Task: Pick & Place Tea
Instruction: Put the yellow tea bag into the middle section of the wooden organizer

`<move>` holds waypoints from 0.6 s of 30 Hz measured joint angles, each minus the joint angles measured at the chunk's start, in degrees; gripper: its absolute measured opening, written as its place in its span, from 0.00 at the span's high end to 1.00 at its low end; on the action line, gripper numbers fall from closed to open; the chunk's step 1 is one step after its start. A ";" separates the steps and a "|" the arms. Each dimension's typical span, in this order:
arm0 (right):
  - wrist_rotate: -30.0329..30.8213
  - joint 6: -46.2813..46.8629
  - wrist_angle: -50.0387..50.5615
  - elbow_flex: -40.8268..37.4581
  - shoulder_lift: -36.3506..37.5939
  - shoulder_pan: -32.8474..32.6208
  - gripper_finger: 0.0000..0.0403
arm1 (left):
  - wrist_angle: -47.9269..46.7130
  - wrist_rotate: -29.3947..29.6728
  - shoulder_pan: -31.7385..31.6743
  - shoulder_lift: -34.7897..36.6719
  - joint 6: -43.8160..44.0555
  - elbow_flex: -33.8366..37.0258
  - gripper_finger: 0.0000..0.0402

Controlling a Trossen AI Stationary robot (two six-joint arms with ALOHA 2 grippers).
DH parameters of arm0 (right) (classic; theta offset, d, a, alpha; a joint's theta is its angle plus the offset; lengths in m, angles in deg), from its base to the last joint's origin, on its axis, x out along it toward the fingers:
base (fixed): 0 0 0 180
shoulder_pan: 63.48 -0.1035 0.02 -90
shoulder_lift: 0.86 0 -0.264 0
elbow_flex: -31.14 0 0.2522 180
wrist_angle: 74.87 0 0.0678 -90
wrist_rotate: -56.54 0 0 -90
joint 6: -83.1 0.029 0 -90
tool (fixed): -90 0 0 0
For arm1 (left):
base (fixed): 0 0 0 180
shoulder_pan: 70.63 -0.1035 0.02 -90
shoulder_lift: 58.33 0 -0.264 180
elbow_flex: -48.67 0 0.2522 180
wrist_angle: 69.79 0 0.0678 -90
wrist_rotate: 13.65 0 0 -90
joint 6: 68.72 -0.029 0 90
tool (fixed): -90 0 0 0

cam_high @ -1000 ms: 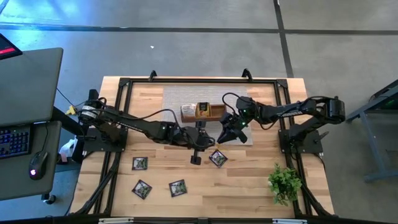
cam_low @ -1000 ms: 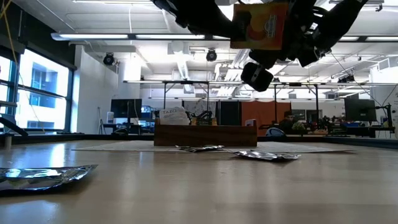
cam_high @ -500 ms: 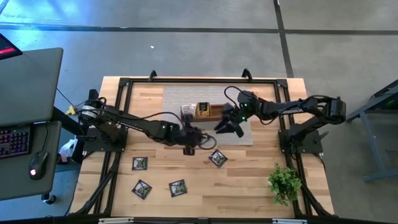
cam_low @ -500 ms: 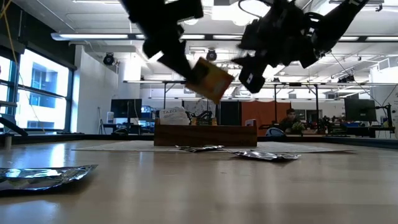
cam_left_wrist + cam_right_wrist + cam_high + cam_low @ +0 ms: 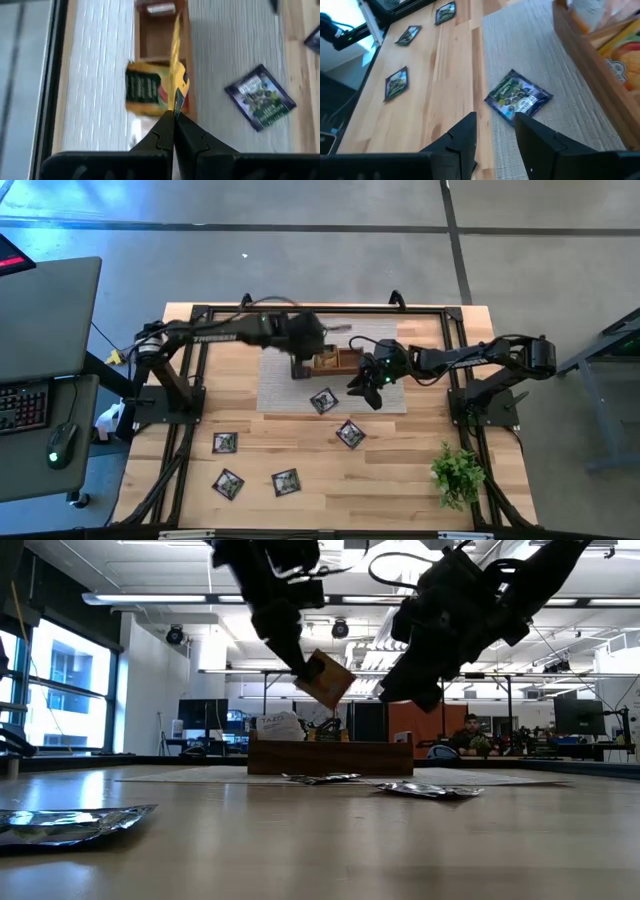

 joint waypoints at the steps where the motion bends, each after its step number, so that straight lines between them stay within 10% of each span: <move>1: -0.16 -0.48 0.00 0.00 0.00 -0.22 0.68 | -0.53 -1.79 -1.25 -0.47 -0.66 -0.50 1.00; 12: 1.10 -5.61 -1.00 -0.02 0.00 -0.55 0.68 | -0.66 -4.83 -3.56 -5.67 -2.19 -1.87 1.00; 18: 20.60 -16.45 -7.56 -0.02 -0.50 -0.89 0.68 | 1.66 -2.07 -3.27 -7.46 -0.35 -1.73 1.00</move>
